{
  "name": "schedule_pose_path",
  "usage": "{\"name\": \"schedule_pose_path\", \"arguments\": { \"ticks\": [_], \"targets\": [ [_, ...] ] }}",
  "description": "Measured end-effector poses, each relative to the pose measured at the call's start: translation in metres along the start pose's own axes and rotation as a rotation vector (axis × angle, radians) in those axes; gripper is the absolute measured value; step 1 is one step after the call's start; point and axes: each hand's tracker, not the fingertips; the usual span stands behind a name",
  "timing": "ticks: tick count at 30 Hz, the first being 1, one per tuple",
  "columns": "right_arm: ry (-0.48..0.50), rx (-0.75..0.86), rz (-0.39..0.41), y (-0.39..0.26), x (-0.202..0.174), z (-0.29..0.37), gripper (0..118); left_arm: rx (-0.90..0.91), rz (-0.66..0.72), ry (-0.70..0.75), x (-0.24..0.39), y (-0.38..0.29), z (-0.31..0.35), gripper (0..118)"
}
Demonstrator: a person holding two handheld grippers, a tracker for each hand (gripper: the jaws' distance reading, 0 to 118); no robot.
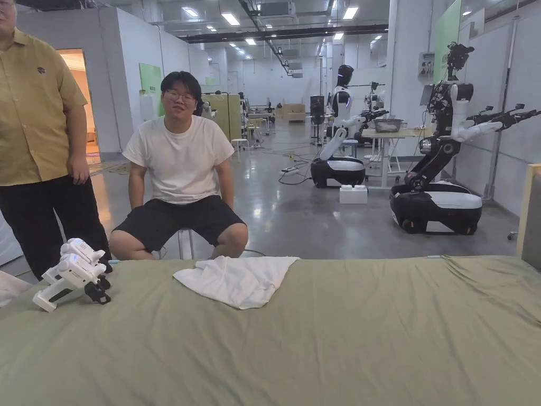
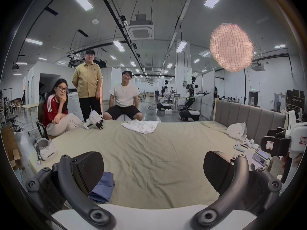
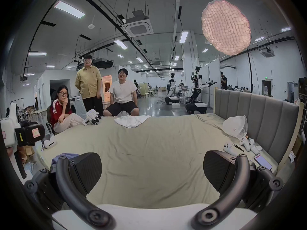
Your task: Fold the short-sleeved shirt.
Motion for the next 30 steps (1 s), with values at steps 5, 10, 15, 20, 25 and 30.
{"name": "schedule_pose_path", "arguments": {
  "ticks": [5, 10, 15, 20, 25, 30],
  "targets": [
    [0.050, -0.150, -0.036, -0.017, 0.020, -0.093, 118, -0.199, 0.033, -0.054, 0.004, -0.029, -0.103, 118],
    [-0.022, -0.384, -0.069, -0.062, 0.056, -0.254, 118, -0.416, -0.002, -0.040, 0.014, -0.078, -0.263, 118],
    [-0.057, -0.580, -0.096, -0.099, 0.090, -0.374, 117, -0.575, 0.044, 0.001, 0.023, -0.119, -0.372, 118],
    [-0.188, -0.654, 0.055, -0.144, 0.092, -0.402, 116, -0.674, 0.050, 0.014, 0.027, -0.167, -0.409, 118],
    [-0.131, -0.620, -0.063, -0.156, 0.106, -0.397, 118, -0.677, -0.017, 0.050, 0.039, -0.174, -0.406, 118],
    [-0.145, -0.618, -0.042, -0.151, 0.098, -0.391, 118, -0.683, 0.000, 0.039, 0.035, -0.171, -0.406, 118]
  ]
}}
